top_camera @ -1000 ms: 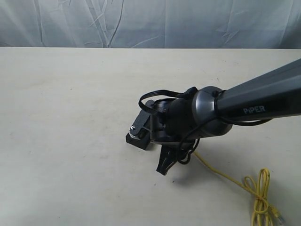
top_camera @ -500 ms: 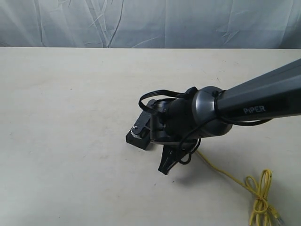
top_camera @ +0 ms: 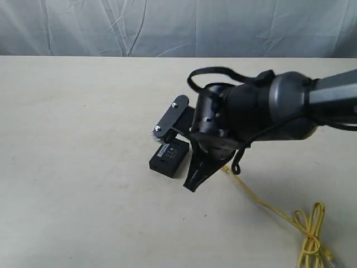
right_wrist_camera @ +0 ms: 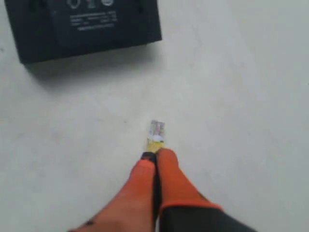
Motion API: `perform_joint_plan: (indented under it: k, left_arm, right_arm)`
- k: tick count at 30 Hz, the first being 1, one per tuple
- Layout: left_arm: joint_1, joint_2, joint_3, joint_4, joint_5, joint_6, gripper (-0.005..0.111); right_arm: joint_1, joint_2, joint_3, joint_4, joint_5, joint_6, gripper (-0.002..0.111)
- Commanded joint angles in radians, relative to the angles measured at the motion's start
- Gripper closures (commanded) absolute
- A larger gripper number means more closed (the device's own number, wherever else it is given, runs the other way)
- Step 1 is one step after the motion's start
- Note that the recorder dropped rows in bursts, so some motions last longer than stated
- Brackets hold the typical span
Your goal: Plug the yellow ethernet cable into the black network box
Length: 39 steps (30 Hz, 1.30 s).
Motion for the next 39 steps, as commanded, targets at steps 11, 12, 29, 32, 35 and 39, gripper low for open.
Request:
perform_joint_plan:
  k: [11, 12, 29, 32, 35, 39]
  left_arm:
    - [-0.01, -0.005, 0.005, 0.0, 0.002, 0.0, 0.107]
    - [-0.01, -0.005, 0.005, 0.0, 0.002, 0.0, 0.107]
    - [-0.01, -0.005, 0.005, 0.0, 0.002, 0.0, 0.107]
    - [-0.01, -0.005, 0.005, 0.0, 0.002, 0.0, 0.107]
    - [-0.01, -0.005, 0.005, 0.0, 0.002, 0.0, 0.107]
    - [-0.01, -0.005, 0.005, 0.0, 0.002, 0.0, 0.107]
  right_arm:
    - [-0.095, -0.035, 0.112, 0.123, -0.106, -0.099, 0.071]
    - [-0.117, -0.035, 0.112, 0.123, -0.109, -0.092, 0.071]
    - [-0.198, -0.065, 0.113, 0.433, -0.247, -0.462, 0.109]
    - [-0.296, -0.082, 0.113, 0.99, -0.223, -1.031, 0.109]
    - [-0.411, -0.063, 0.081, 1.398, -0.012, -1.442, 0.109]
    - [-0.544, -0.041, 0.016, 1.553, 0.289, -1.52, 0.109]
